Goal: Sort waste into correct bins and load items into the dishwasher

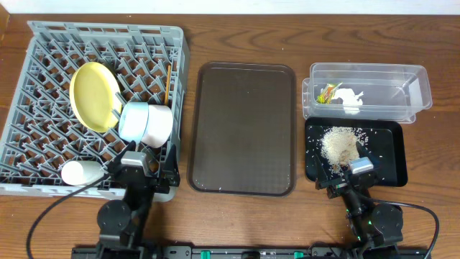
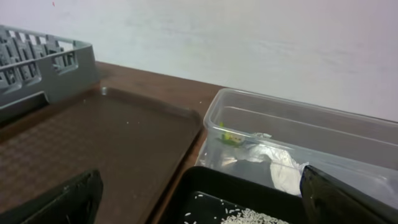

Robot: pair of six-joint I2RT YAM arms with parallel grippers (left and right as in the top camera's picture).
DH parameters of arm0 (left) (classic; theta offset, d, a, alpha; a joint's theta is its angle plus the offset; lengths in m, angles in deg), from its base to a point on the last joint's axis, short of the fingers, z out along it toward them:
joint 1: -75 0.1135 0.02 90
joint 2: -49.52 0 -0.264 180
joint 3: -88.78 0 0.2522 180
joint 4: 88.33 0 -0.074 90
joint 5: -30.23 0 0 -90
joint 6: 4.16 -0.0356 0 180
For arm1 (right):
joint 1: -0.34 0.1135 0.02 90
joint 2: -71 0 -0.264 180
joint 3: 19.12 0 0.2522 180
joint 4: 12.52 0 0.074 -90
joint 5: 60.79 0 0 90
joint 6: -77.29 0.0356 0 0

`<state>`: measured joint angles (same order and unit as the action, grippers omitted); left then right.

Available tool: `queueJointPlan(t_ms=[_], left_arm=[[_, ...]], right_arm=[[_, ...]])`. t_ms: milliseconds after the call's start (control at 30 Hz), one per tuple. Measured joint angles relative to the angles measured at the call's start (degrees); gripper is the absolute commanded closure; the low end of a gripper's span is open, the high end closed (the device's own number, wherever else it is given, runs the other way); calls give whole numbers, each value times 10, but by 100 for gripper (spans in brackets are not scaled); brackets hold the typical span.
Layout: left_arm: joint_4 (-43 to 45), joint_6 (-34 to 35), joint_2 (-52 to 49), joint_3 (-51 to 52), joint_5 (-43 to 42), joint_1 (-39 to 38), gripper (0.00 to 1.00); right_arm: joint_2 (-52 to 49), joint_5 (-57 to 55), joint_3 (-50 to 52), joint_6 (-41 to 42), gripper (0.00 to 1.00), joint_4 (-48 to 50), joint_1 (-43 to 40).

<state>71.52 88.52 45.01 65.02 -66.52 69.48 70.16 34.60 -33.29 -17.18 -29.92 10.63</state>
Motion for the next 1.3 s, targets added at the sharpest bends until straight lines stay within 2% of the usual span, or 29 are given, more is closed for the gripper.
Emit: queueJointPlan(t_ms=[133,333,1300], left_arm=[[12,0,35,45,16,0,5],[37,0,37,83,29,0,5],[37,0,38,83,33,0,4]], right_arm=[[0,0,0,0,1,0,0],[0,0,0,0,1,0,0],[0,0,0,0,1,0,0]])
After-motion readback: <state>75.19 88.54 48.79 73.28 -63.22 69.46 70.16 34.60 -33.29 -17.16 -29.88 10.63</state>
